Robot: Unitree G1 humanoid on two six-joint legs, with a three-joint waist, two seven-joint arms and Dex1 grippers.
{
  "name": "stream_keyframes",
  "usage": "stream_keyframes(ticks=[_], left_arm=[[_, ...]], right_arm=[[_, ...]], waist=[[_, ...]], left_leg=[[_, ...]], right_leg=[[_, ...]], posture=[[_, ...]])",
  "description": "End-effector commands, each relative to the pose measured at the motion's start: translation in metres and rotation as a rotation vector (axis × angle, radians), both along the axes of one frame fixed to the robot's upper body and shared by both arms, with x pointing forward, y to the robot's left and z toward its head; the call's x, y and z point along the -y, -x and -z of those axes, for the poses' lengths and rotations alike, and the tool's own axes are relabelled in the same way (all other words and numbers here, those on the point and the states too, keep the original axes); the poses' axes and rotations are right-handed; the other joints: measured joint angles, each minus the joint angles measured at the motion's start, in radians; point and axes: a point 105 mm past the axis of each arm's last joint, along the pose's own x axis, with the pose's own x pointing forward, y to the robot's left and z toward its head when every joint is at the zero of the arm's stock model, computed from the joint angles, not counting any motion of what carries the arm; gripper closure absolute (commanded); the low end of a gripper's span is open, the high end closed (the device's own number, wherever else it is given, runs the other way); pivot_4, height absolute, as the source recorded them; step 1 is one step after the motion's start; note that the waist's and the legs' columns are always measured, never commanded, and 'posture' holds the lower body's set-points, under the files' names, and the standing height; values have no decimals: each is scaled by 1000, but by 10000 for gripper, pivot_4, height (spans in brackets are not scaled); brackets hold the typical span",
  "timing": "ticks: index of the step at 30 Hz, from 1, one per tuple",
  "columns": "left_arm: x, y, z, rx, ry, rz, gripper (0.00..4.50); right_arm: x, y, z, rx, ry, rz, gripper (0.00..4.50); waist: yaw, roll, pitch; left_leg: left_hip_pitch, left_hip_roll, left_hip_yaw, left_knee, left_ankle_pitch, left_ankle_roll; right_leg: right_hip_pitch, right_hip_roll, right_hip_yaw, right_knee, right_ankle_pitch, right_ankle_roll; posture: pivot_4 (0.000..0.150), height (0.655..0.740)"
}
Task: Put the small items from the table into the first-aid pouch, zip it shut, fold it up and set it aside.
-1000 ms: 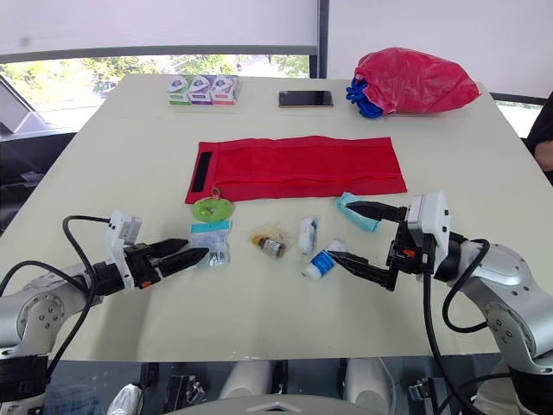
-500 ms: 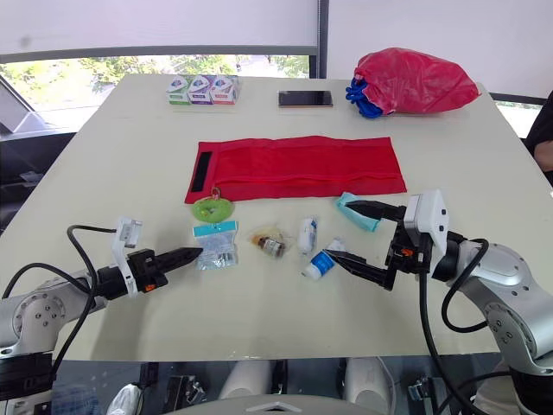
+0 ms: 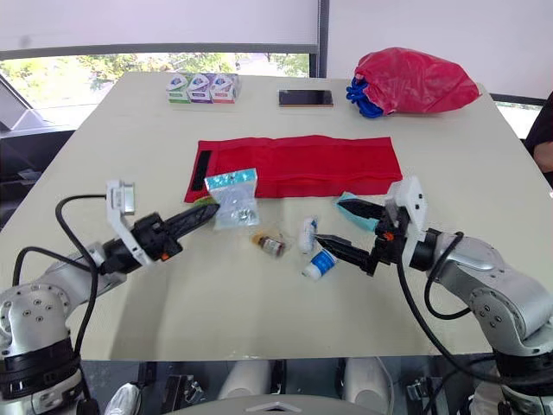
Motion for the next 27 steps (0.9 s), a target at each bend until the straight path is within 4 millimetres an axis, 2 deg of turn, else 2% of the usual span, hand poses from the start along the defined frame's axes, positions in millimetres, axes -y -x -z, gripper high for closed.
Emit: stream_keyframes(ticks=[1,3,5,7,13,20,23,25,27], left_arm=[[31,2,-15,101,-56,78,44508],[39,0,-19,109,-38,95,44508],[56,-4,-25,133,-8,138,44508],[64,-6,-28,140,7,158,44508],[74,-8,-30,144,24,211,44508],[79,-6,-25,142,-1,255,44508],[80,-6,-24,142,-4,260,45000],[79,-6,-23,141,-4,260,45000],[78,-6,-23,139,-6,257,45000]], right_arm=[[-9,-4,-9,-112,-63,15,0],[-12,-3,-9,-186,-91,10,0],[-25,-3,-16,-300,-193,-16,0],[-32,-4,-19,-393,-249,-14,0],[-39,-14,-28,-524,-360,66,0],[-46,-13,-34,-563,-405,73,0],[-48,-12,-33,-569,-400,73,8215],[-47,-13,-31,-574,-401,81,18282],[-44,-15,-29,-575,-392,93,23964]], waist=[[0,0,0],[0,0,0],[-1,0,0],[0,0,0],[-2,0,0],[-1,0,0],[-2,0,0],[-2,0,0],[-2,0,0]], left_leg=[[0,0,0,0,0,0],[-1,-1,0,0,0,0],[-1,-2,-1,0,0,0],[-2,-2,-3,0,1,0],[-7,-5,-10,0,1,-1],[-9,-5,-12,0,2,-1],[-9,-5,-12,0,2,-1],[-9,-5,-13,0,2,-1],[-9,-5,-13,0,2,-1]], right_leg=[[0,0,0,0,0,0],[0,0,0,0,0,0],[0,0,0,0,0,0],[0,1,0,0,0,0],[0,4,0,-1,1,3],[0,6,1,-2,2,4],[0,7,3,-2,2,4],[0,7,3,-2,2,4],[0,7,3,-2,2,4]], posture=[[1500,7400],[1500,7400],[1500,7400],[1500,7400],[1500,7400],[1500,7400],[1500,7400],[1500,7400],[1500,7400]])
